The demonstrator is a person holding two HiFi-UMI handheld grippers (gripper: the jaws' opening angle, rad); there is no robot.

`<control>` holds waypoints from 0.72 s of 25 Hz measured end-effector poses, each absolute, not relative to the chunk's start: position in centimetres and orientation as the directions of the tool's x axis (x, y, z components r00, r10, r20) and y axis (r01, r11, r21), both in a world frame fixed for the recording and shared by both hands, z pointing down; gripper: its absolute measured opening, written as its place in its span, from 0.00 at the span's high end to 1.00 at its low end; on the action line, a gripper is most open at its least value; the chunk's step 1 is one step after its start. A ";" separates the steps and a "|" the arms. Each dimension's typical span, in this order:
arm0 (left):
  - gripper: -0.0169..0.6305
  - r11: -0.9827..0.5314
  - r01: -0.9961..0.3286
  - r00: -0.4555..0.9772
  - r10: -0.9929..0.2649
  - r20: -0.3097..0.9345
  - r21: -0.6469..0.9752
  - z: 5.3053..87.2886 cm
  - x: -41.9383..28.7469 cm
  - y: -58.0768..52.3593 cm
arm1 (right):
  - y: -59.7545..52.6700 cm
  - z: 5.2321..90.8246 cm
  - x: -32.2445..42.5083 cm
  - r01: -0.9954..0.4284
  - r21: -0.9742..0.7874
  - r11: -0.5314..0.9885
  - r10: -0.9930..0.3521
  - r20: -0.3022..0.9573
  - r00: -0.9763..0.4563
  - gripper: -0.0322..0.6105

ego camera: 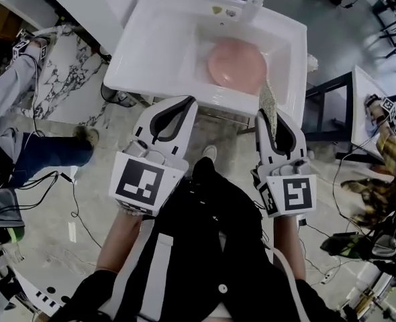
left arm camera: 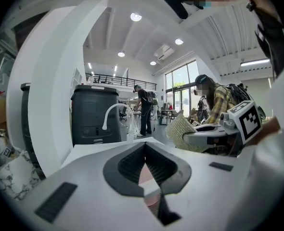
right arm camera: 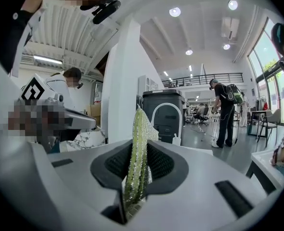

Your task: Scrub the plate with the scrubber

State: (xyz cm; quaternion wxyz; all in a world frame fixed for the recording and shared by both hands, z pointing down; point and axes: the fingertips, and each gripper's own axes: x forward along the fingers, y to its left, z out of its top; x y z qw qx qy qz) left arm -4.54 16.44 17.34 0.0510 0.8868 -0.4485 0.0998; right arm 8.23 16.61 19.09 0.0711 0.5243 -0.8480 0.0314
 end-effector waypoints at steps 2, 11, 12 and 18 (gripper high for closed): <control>0.97 -0.582 -0.813 0.568 -0.792 0.222 0.003 17.2 -3.7 15.1 | 15.1 19.2 9.0 -0.887 0.021 0.461 -0.878 0.158 -0.452 0.84; 0.97 -0.537 -0.843 0.525 -0.823 0.218 0.004 17.4 -1.3 10.3 | 9.8 19.6 11.7 -0.864 0.018 0.504 -0.854 0.159 -0.495 0.84; 0.97 -0.535 -0.845 0.523 -0.825 0.216 0.004 17.3 -1.1 10.0 | 9.4 19.6 11.9 -0.863 0.016 0.506 -0.853 0.159 -0.497 0.84; 0.97 -0.514 -0.858 0.503 -0.833 0.231 0.014 17.9 -0.6 8.3 | 7.9 20.0 13.0 -0.861 0.005 0.509 -0.850 0.162 -0.502 0.84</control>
